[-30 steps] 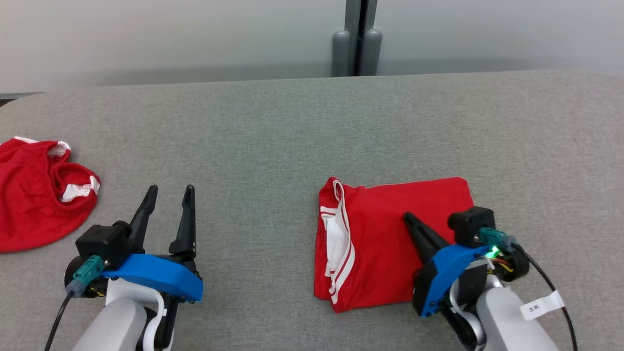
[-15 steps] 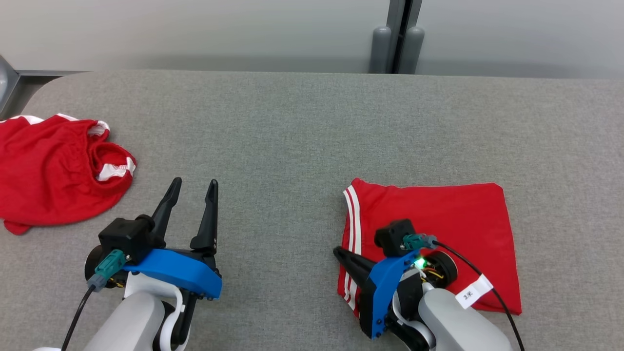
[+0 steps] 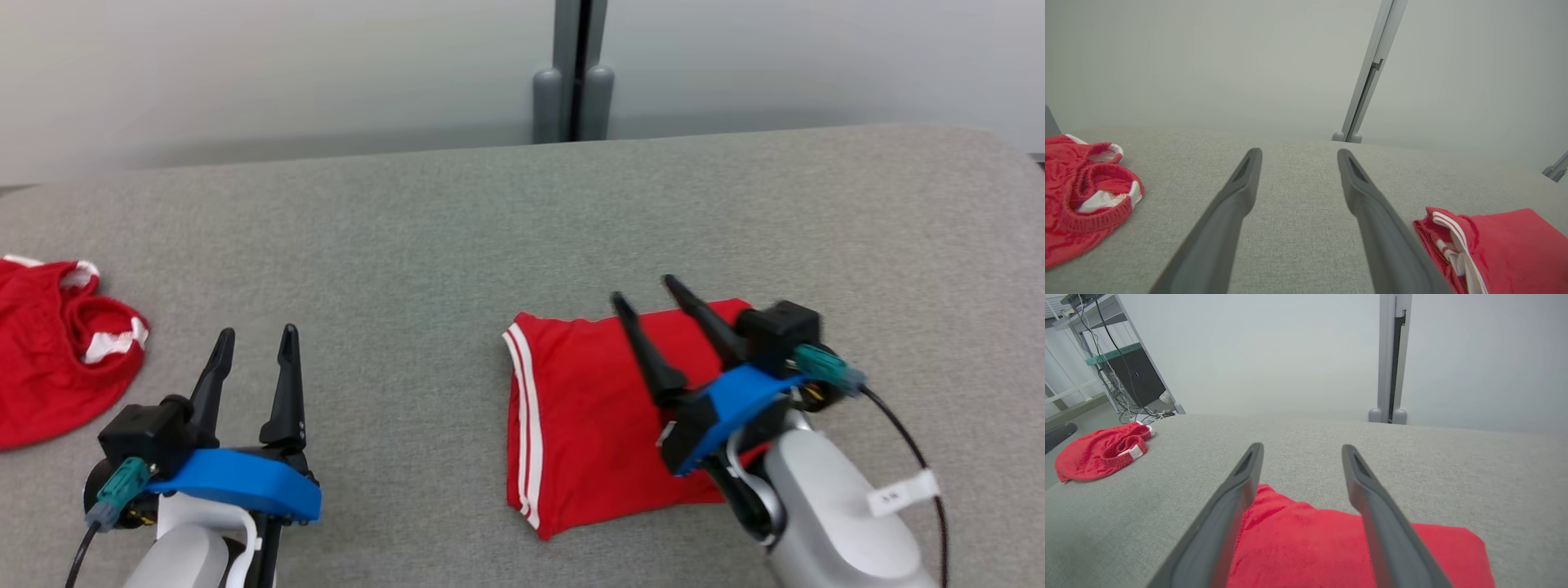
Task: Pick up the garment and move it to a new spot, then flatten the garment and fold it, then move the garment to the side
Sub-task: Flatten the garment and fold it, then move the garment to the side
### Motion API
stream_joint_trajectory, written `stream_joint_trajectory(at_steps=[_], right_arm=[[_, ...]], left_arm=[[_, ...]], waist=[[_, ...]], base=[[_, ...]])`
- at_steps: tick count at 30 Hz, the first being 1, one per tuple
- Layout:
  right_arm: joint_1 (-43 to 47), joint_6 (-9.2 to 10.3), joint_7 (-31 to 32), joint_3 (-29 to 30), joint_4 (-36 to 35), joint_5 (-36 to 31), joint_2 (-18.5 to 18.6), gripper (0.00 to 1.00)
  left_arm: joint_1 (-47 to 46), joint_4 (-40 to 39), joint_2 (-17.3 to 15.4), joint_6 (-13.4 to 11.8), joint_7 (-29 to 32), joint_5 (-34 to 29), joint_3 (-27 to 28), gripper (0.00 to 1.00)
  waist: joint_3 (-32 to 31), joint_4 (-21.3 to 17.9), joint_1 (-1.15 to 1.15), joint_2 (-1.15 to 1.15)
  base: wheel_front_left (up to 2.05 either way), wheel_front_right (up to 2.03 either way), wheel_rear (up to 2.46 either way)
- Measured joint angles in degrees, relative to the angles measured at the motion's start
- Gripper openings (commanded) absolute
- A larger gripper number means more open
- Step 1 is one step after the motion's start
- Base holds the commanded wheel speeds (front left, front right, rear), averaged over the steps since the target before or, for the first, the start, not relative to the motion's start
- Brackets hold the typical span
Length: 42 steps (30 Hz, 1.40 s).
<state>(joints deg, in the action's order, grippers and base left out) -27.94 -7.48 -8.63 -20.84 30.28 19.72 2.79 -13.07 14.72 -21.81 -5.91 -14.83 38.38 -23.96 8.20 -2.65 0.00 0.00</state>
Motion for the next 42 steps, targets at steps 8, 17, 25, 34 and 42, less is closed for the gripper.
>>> stream_joint_trajectory(at_steps=[8, 17, 25, 34, 42], right_arm=[[8.71, 0.0, 2.6, 15.66, -10.59, -11.63, 0.09, 1.0], [16.56, 0.0, 7.37, 23.6, -18.56, -13.54, 0.07, 1.0], [18.25, 0.0, 10.07, 23.59, -18.73, -13.5, 0.07, 1.0], [18.81, 0.0, 10.58, 23.18, -18.42, -13.02, 0.07, 1.0], [18.74, 0.0, 10.91, 23.23, -18.25, -13.02, 0.07, 1.0]], left_arm=[[3.43, -2.87, -0.18, -1.18, -0.14, -0.56, 1.44, 1.0], [7.32, -3.25, 0.16, -2.13, -0.16, -0.55, 2.26, 1.0], [8.36, -2.47, 0.77, -2.3, -0.16, -0.31, 2.57, 1.0], [8.35, -2.14, 1.42, -2.19, -0.16, -0.33, 2.66, 1.0], [8.25, -2.24, 1.72, -2.19, -0.16, -0.56, 2.59, 1.0]], waist=[[-2.25, -2.68, 0.0, 0.0], [-5.54, -3.74, 0.0, 0.0], [-6.26, -3.52, 0.0, 0.0], [-6.09, -2.85, 0.0, 0.0], [-5.94, -2.53, 0.0, 0.0]], base=[[0.0, 0.0, 0.0], [0.0, 0.0, 0.0], [0.0, 0.0, 0.0], [0.0, 0.0, 0.0], [0.0, 0.0, 0.0]])
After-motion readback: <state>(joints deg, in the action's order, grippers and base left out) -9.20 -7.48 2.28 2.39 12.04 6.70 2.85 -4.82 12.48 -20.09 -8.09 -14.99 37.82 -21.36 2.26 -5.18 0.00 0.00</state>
